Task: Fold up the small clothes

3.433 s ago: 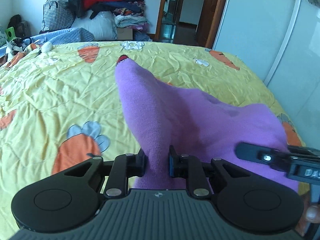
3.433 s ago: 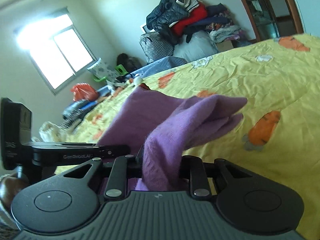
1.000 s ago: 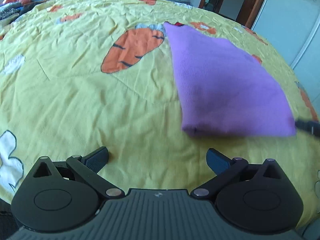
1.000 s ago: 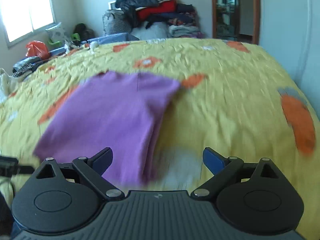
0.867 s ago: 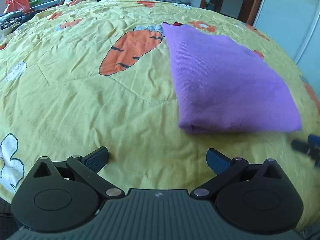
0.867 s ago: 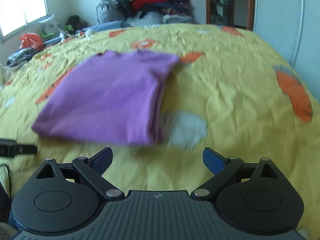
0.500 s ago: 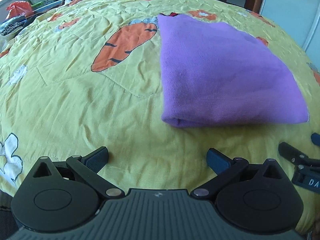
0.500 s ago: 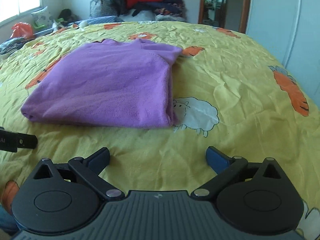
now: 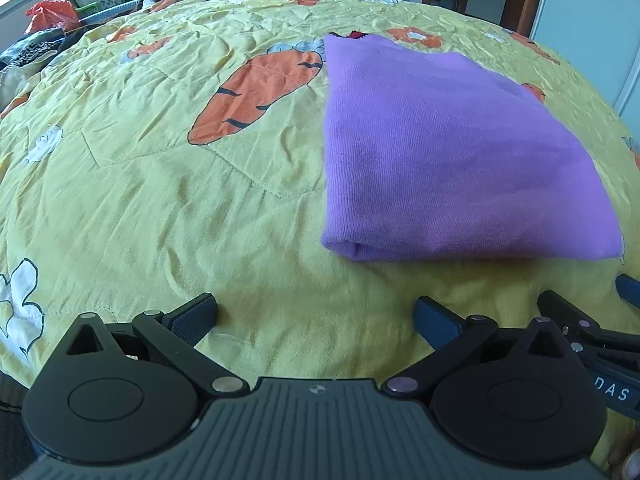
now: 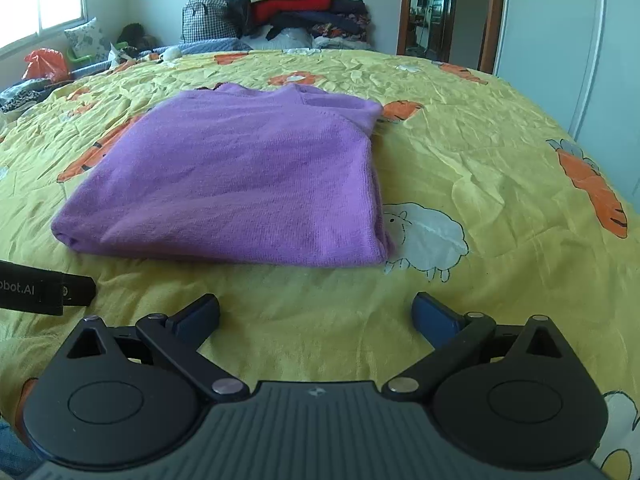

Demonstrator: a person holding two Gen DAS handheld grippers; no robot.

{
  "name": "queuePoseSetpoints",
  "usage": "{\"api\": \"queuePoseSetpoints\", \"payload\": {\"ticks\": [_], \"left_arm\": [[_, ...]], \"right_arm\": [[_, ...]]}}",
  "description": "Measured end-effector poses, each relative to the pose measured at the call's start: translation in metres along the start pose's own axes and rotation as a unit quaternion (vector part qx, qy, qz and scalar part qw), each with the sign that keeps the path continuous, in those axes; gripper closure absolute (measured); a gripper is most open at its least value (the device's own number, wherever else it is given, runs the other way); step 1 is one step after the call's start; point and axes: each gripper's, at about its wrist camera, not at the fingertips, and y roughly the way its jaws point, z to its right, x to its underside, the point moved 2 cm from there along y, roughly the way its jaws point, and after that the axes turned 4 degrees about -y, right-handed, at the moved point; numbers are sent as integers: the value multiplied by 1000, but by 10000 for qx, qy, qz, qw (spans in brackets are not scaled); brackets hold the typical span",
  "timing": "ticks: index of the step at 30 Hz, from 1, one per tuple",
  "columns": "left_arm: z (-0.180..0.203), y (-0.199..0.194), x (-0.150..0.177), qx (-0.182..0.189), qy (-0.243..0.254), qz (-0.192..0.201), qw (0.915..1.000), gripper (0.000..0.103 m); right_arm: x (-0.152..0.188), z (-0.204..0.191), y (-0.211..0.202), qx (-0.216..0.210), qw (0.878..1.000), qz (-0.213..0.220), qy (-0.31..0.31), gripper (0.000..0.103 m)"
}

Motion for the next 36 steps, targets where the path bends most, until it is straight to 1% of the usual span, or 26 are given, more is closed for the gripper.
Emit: {"api": "queuePoseSetpoints", "payload": {"ticks": [19, 36], "left_arm": [[1, 1, 2, -2, -33, 273, 9996, 0], [2, 0, 3, -1, -26, 274, 9996, 0]], "right_arm": [[1, -5, 1, -1, 9999, 111, -5, 0], [1, -5, 1, 3, 9999, 110, -3, 0]]}}
